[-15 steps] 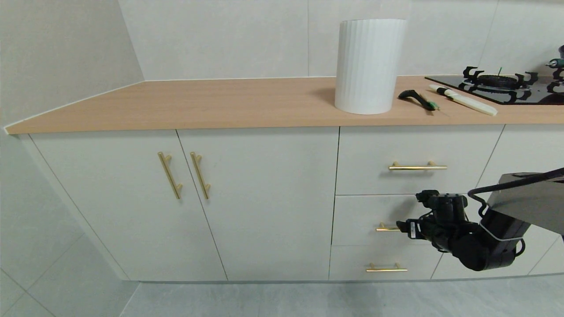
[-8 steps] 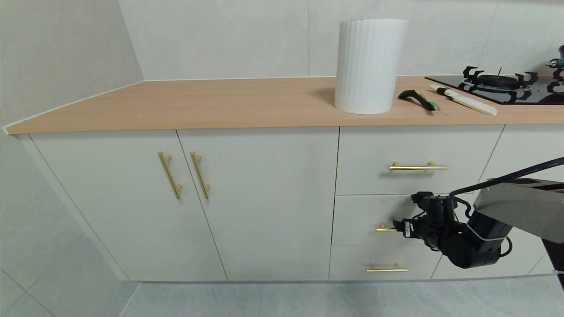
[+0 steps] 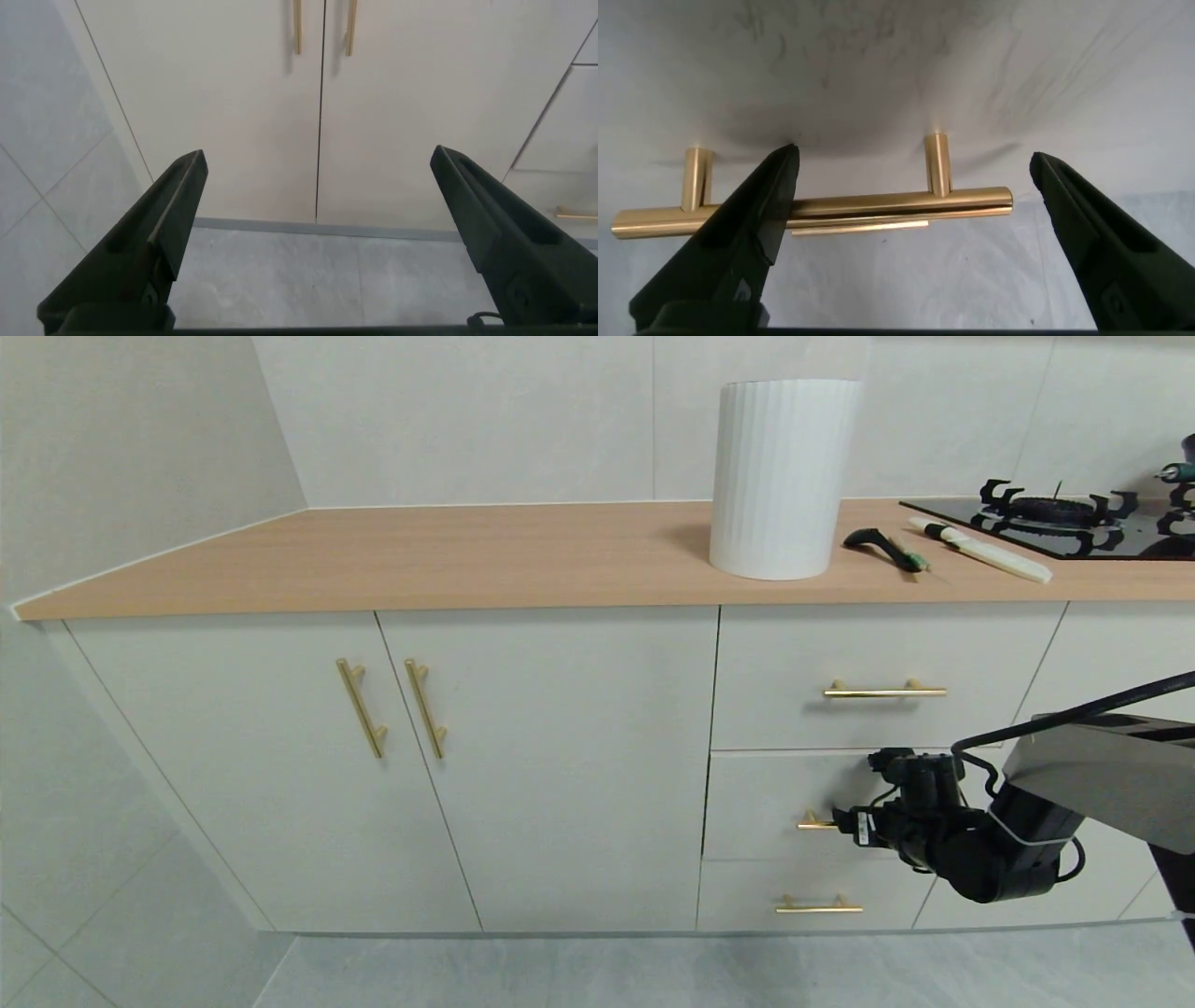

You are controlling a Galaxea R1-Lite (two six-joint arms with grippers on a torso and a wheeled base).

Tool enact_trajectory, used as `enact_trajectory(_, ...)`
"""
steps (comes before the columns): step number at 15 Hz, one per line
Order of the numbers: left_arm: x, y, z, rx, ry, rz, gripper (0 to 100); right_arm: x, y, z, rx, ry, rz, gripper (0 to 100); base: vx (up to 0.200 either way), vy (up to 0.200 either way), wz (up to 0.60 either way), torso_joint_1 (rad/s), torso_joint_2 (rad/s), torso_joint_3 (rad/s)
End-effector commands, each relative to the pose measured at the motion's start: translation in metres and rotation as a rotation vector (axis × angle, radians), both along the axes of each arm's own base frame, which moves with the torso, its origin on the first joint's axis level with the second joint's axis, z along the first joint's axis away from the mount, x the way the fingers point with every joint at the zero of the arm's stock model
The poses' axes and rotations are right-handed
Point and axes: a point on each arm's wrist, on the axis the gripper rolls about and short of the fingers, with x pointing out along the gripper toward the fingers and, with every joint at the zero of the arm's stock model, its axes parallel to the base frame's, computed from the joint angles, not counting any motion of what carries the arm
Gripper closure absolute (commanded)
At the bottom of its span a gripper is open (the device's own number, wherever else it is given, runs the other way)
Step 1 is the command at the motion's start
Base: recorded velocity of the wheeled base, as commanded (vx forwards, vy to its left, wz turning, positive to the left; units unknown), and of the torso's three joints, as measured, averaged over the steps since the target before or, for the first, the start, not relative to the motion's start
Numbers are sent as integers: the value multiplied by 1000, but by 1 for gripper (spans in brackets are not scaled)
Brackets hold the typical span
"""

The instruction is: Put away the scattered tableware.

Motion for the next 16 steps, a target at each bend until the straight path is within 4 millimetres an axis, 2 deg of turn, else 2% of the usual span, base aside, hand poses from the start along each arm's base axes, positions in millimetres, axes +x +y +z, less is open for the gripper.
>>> enact_trajectory(1, 0, 0, 0, 1, 1, 0, 0, -2, 0, -1, -10, 14, 7, 0, 0, 0, 0, 0, 0, 0)
enact_trajectory(4, 0, 0, 0, -1, 1, 0, 0, -9, 0, 6, -15, 25, 10, 0, 0, 0, 0, 0, 0, 0)
enact_trajectory(7, 0, 0, 0, 1, -1, 0, 0, -28, -1, 33, -21, 90, 35, 0, 0, 0, 0, 0, 0, 0)
enact_trajectory(11, 0, 0, 0, 1, -1, 0, 0, -85, 11, 146, 26, 113, 170, 0, 0, 0, 0, 0, 0, 0)
enact_trajectory(13, 0, 0, 0, -1, 1, 0, 0, -111, 17, 190, 42, 59, 216, 0, 0, 0, 0, 0, 0, 0)
enact_trajectory(15, 0, 0, 0, -1, -1, 0, 0, -125, 20, 211, 46, -9, 234, 0, 0, 0, 0, 0, 0, 0)
enact_trajectory(16, 0, 0, 0, -1, -1, 0, 0, -126, 22, 214, 48, -22, 238, 0, 0, 0, 0, 0, 0, 0)
